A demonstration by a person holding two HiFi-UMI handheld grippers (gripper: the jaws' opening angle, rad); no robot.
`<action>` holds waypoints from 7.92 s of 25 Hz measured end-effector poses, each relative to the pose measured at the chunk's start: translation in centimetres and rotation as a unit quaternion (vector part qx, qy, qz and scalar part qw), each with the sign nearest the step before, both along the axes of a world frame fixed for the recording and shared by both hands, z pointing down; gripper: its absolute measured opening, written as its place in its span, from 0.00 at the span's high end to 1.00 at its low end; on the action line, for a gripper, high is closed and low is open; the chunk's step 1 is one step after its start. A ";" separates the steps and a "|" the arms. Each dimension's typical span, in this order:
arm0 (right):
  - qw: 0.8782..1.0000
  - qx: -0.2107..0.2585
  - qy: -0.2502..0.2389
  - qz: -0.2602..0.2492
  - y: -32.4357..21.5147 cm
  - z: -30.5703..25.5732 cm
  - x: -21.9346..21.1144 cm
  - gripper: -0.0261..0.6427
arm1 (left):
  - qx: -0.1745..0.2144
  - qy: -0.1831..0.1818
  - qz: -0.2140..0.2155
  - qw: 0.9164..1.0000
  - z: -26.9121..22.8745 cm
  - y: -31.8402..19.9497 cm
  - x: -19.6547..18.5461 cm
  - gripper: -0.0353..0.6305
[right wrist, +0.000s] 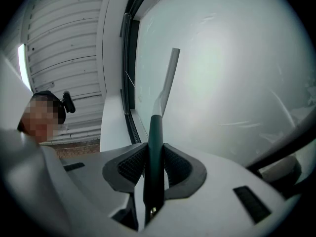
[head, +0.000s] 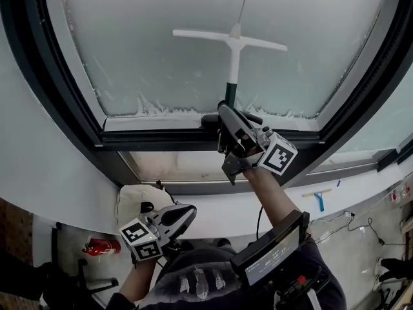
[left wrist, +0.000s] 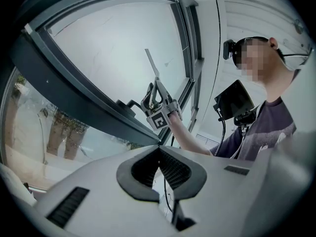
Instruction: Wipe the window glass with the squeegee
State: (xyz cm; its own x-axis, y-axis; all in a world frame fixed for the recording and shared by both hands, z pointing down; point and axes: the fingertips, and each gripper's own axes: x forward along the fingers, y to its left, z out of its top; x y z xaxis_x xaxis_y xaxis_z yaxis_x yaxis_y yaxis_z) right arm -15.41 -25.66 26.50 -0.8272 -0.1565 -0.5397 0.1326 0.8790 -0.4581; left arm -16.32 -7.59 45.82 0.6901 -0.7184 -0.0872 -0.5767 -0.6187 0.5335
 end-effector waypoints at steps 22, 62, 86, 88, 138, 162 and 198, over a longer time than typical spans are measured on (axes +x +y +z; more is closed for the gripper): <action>0.998 -0.049 0.028 -0.040 1.0 5.1 1.0 0.82 | -0.008 -0.009 -0.003 1.000 0.3 -0.3 1.7 0.94; 0.990 0.119 -0.062 -0.041 7.2 -11.3 -15.6 0.82 | 0.033 -0.020 0.003 0.999 -1.3 2.1 -10.2 0.94; 0.989 0.127 -0.054 -0.061 4.9 -20.4 -24.2 0.82 | 0.045 -0.003 -0.008 0.999 -1.4 2.8 -16.5 0.94; 0.989 0.125 -0.048 -0.066 4.8 -20.0 -24.3 0.82 | 0.041 -0.002 -0.004 0.999 -1.3 2.7 -16.4 0.94; 0.993 0.035 0.008 -0.109 6.4 -6.7 -22.8 0.82 | 0.006 0.006 -0.004 1.000 -1.0 5.1 -14.5 0.94; 0.991 0.009 0.004 -0.135 8.5 -0.4 -22.6 0.82 | -0.001 0.010 -0.008 1.000 1.9 6.5 -14.4 0.94; 0.986 -0.045 -0.003 -0.160 8.3 6.5 -22.4 0.82 | -0.023 0.011 0.001 1.000 3.0 4.2 -14.6 0.94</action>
State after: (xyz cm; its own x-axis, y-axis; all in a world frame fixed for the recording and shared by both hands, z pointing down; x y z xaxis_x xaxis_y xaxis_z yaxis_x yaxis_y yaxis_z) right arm -37.80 -17.39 32.95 -0.8390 0.0652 -0.5402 0.4000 0.7470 -0.5311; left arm -30.88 -3.38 48.78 0.6900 -0.7204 -0.0697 -0.5631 -0.5948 0.5737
